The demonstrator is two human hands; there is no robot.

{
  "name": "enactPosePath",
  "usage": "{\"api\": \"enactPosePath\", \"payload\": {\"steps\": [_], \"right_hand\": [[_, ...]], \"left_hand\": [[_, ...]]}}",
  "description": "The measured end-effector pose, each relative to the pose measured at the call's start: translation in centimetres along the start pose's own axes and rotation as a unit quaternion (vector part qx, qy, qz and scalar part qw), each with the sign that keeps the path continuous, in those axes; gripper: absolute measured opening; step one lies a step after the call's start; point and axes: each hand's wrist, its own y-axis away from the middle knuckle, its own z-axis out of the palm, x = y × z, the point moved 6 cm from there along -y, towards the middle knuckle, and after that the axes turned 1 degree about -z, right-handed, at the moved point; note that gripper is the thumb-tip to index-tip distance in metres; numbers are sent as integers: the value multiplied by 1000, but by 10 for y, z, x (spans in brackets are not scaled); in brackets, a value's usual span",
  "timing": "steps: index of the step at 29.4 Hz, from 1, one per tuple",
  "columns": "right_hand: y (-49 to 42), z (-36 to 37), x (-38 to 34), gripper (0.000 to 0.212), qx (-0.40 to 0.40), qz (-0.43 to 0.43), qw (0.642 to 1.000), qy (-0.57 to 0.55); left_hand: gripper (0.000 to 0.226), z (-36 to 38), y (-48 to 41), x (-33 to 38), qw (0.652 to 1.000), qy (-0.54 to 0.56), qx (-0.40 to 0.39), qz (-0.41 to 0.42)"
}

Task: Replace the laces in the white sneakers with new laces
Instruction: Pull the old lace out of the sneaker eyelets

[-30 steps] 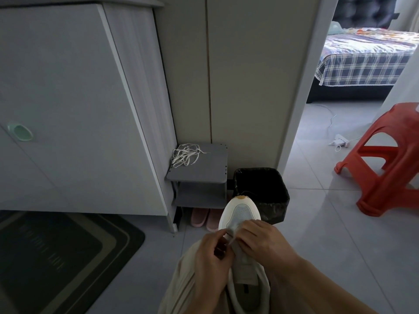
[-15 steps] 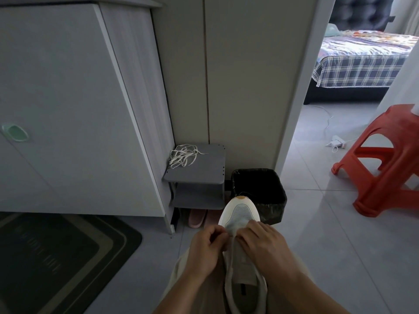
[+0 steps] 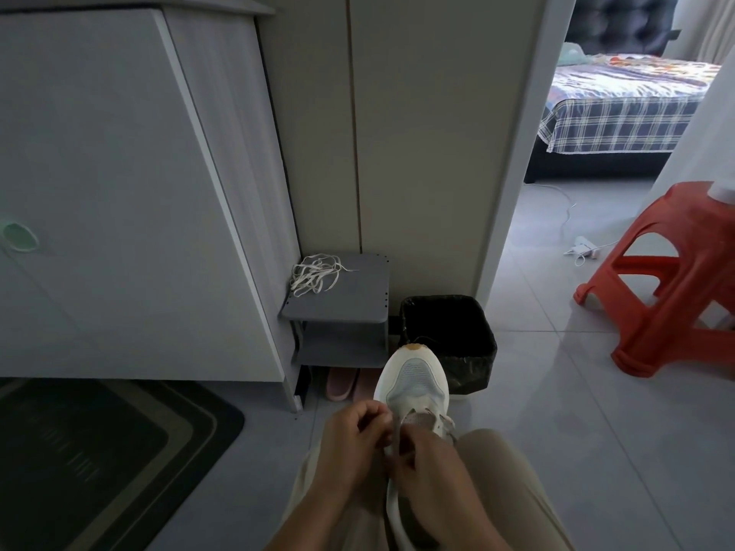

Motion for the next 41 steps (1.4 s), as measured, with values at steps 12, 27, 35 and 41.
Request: {"api": "enactPosePath", "payload": {"steps": [12, 27, 35, 41], "right_hand": [[15, 10, -3, 61, 111, -107, 986, 56], [17, 6, -7, 40, 108, -145, 983, 25], [17, 12, -10, 42, 103, -132, 985, 30], [15, 0, -8, 46, 128, -119, 985, -10]], "left_hand": [[9, -4, -4, -10, 995, 15, -53, -82], [14, -7, -8, -4, 994, -102, -30, 22], [12, -10, -6, -4, 986, -111, -106, 61], [20, -10, -3, 4, 983, -128, -86, 97]]}}
